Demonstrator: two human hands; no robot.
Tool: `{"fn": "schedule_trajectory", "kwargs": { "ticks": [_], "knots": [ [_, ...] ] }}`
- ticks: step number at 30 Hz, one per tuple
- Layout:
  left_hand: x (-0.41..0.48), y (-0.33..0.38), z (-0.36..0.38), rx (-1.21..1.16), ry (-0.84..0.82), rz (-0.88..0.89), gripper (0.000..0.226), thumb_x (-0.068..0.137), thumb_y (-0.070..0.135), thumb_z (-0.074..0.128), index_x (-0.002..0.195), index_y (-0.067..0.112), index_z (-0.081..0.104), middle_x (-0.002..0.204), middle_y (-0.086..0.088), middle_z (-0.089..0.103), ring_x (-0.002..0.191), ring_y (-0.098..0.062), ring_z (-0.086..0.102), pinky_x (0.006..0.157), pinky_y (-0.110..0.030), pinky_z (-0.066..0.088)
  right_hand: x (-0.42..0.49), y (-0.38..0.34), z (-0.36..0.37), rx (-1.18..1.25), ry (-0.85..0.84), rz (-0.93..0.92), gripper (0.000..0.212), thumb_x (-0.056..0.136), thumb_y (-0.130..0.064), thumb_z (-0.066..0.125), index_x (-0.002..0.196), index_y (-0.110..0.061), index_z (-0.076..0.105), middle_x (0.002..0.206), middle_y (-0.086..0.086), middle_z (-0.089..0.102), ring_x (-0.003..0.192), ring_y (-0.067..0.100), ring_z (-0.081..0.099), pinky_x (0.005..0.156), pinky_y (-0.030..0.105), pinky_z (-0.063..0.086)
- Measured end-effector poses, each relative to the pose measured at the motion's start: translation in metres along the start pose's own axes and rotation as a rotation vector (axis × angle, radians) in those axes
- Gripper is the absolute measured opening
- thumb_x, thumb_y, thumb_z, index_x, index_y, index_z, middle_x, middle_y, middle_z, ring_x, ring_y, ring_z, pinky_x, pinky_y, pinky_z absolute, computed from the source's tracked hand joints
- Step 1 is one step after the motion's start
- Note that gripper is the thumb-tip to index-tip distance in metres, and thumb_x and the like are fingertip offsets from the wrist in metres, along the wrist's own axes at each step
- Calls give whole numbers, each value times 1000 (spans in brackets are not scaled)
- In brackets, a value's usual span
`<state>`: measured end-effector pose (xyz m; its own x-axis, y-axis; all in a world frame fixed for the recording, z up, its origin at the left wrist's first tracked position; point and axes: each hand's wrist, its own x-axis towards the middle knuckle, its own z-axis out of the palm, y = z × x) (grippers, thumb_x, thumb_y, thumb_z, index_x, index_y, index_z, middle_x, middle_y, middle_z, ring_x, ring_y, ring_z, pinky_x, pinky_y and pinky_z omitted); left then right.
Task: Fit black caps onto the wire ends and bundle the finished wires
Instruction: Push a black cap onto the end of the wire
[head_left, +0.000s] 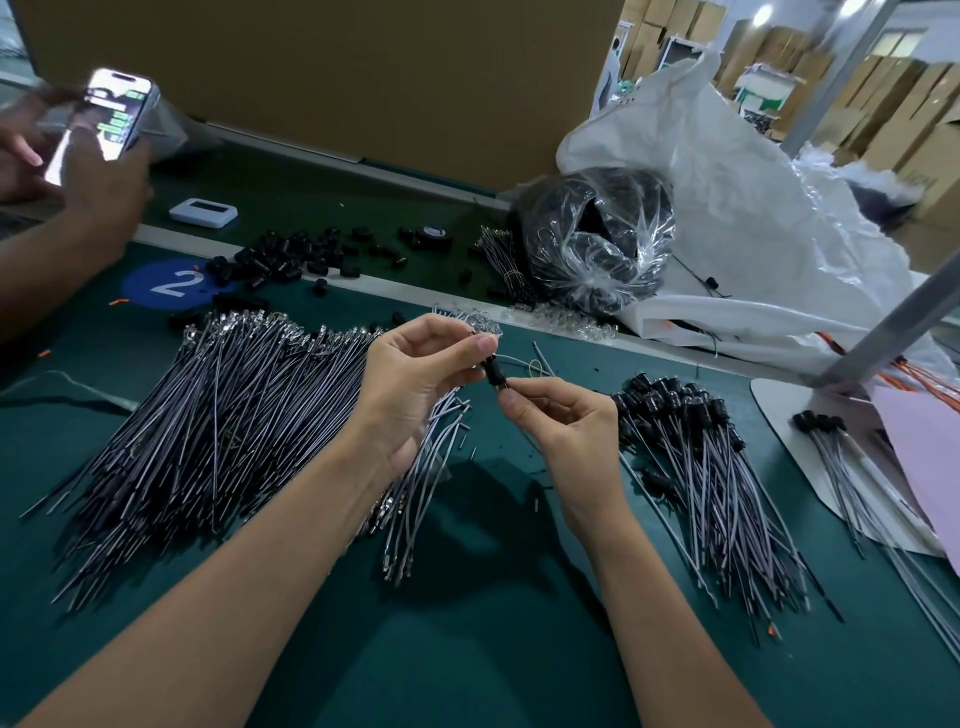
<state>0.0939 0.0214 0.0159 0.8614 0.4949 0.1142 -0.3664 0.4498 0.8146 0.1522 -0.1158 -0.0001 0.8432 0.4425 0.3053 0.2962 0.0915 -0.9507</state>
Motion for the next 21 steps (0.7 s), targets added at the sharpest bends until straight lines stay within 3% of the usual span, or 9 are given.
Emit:
{"fn": "schedule_trajectory", "kwargs": {
  "ticks": [6,13,21],
  "knots": [
    [0,0,0,0,-17,-3,23,60,7,77,83,7,72,73,-5,73,70,-15,69,71,-25,58,0,-1,0,2,-6,2,24,79,0,75,77,-24,78,74,-2,74,72,9,67,70,19,53],
    [1,1,-2,15,-28,-25,8,59,11,76,66,12,75,85,-6,76,75,-16,71,73,-26,57,0,-1,0,21,4,23,20,79,3,74,80,-17,77,75,0,74,72,9,67,70,19,52],
    [2,0,-5,-19,-67,-61,8,62,15,76,70,13,77,88,-5,76,76,-17,71,75,-29,57,1,-1,0,25,5,31,19,80,3,73,79,-16,77,71,-2,72,69,8,65,69,18,52]
  ]
}}
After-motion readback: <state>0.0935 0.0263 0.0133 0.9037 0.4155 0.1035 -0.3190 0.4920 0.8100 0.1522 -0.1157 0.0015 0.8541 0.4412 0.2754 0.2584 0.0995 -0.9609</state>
